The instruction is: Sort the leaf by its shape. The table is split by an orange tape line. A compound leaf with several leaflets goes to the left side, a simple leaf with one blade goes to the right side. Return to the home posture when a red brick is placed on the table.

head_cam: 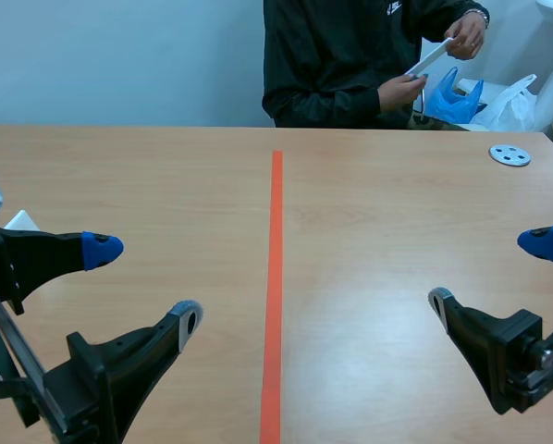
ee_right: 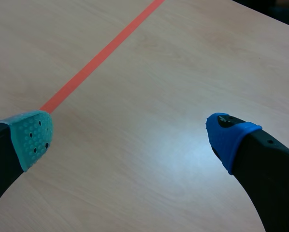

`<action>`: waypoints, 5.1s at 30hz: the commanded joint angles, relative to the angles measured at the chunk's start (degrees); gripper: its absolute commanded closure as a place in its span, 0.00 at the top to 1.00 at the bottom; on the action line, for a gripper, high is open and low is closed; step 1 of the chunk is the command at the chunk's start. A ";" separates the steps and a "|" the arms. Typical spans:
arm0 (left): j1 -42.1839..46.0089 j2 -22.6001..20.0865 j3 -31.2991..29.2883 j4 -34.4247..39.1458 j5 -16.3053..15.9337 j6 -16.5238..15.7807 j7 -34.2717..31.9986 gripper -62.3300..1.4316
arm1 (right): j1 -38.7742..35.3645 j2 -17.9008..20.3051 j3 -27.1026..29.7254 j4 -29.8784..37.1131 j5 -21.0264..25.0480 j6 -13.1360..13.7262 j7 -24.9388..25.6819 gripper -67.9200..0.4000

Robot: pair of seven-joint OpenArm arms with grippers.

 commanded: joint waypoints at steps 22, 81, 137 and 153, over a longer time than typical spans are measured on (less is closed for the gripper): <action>-0.02 0.09 -0.20 0.20 -0.55 -0.15 -0.55 1.00 | 0.48 0.11 0.57 0.55 0.59 -0.22 0.63 1.00; -11.06 -0.17 3.06 -11.06 3.56 -1.75 3.19 1.00 | 0.48 0.11 0.57 0.55 0.59 -0.22 0.42 1.00; -50.77 10.60 36.63 -59.04 19.26 1.18 -20.41 1.00 | 0.48 0.09 0.57 0.55 0.59 -0.22 0.42 1.00; -50.80 10.64 36.68 -59.04 19.21 0.68 -23.37 0.72 | 0.48 0.09 0.57 0.55 0.59 -0.22 0.42 1.00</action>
